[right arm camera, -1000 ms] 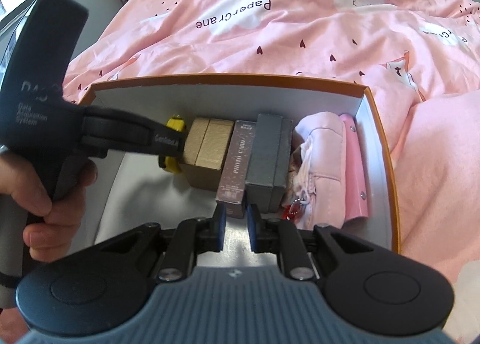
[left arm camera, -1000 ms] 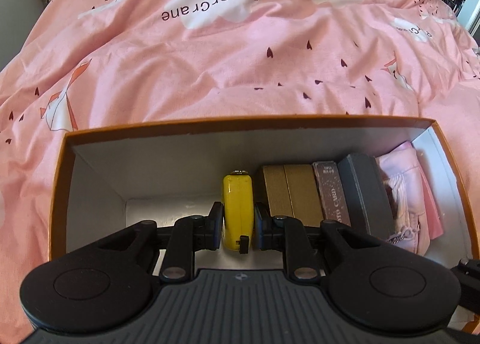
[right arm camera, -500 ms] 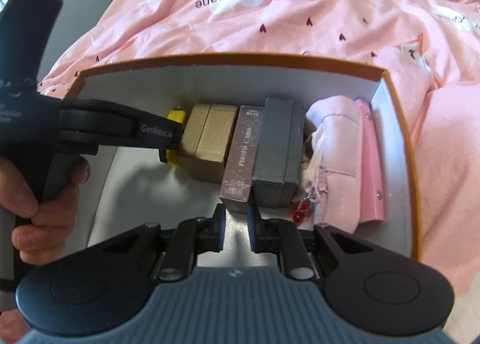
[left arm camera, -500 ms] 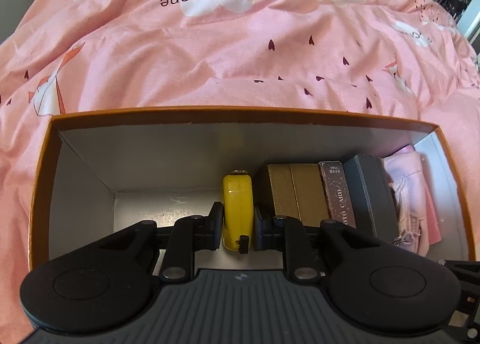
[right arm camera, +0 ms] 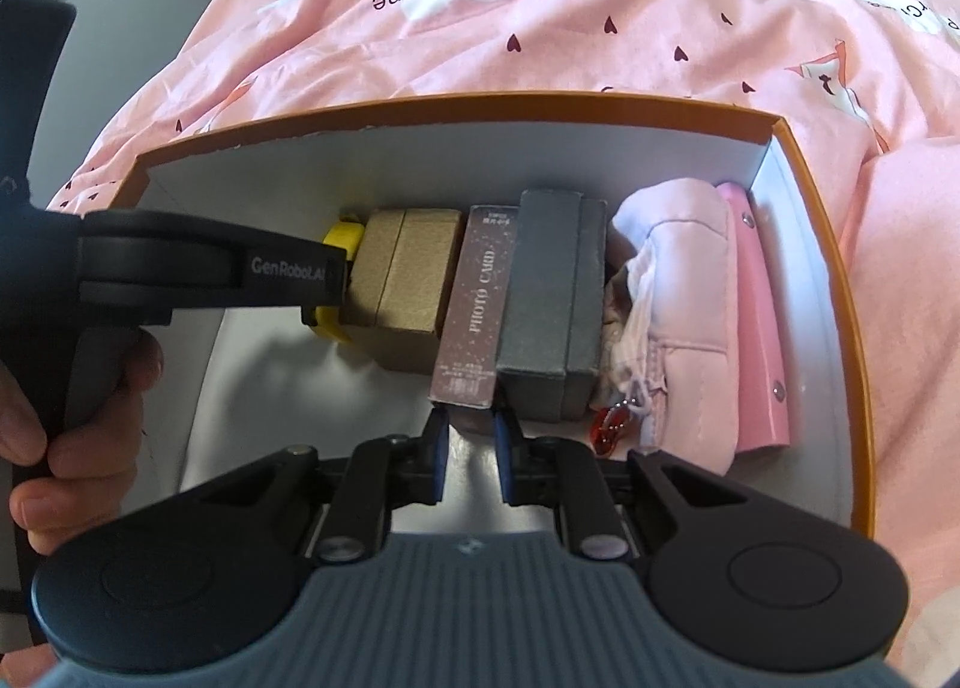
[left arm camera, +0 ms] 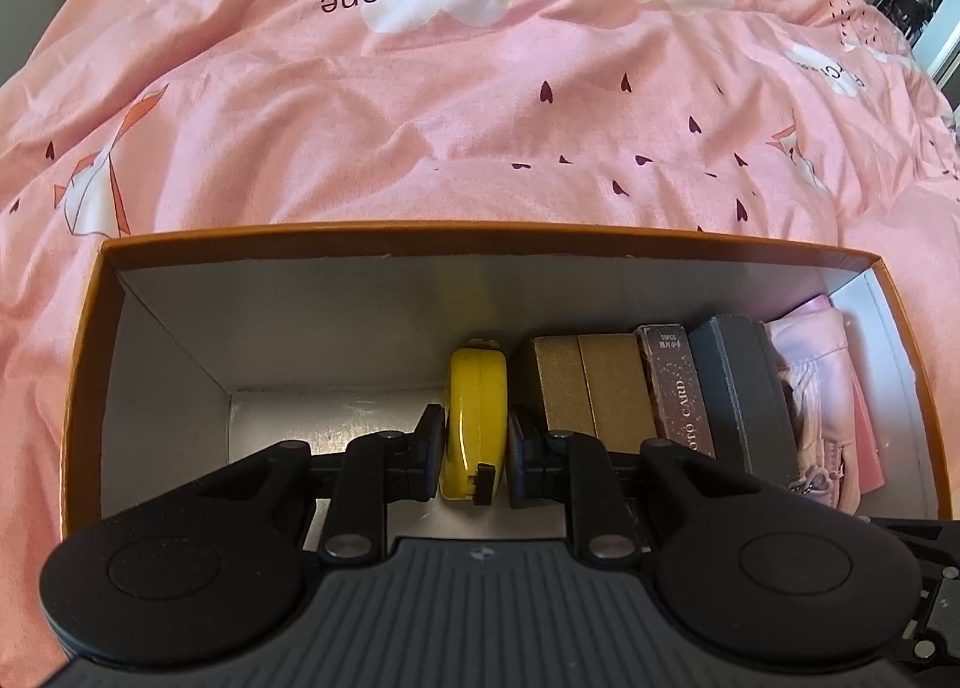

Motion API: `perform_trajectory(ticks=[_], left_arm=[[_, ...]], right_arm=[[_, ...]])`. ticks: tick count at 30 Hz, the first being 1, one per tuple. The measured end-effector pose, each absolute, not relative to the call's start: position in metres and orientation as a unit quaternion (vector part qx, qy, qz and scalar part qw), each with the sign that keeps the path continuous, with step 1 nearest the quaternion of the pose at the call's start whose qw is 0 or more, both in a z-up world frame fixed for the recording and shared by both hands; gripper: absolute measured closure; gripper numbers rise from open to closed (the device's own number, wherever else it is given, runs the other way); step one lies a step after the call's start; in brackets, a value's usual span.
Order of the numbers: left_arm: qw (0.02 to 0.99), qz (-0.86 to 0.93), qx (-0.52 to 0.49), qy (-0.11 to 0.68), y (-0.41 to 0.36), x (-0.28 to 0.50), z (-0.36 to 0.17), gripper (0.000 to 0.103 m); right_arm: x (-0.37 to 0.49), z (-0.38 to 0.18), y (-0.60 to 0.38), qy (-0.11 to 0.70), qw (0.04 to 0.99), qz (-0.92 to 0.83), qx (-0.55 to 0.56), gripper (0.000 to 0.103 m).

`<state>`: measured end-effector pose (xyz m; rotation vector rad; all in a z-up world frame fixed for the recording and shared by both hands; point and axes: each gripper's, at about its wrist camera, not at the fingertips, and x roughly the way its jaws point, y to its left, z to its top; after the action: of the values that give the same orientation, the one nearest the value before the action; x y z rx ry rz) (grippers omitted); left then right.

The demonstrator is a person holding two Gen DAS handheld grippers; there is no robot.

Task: Organize objects
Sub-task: 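Set the tape measure beside the gold box and open the left tool, then move both tools back to the plush toys beside the orange box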

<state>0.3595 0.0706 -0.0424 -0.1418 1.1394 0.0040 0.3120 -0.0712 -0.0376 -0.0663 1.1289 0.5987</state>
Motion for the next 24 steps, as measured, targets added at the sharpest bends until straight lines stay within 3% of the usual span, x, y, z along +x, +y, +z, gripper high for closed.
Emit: perform_trajectory(ticks=[6, 12, 24], left_arm=[[0.838, 0.003, -0.103, 0.535, 0.084, 0.355, -0.038, 0.066], [0.836, -0.004, -0.138, 0.530, 0.094, 0.348, -0.029, 0.066], [0.870, 0.011, -0.092, 0.484, 0.085, 0.306, 0.025, 0.066]], right_arm=[[0.308, -0.035, -0.072, 0.516, 0.807, 0.282, -0.046, 0.086], [0.304, -0.031, -0.073, 0.509, 0.810, 0.287, -0.051, 0.085], [0.285, -0.007, -0.079, 0.489, 0.818, 0.300, -0.056, 0.079]])
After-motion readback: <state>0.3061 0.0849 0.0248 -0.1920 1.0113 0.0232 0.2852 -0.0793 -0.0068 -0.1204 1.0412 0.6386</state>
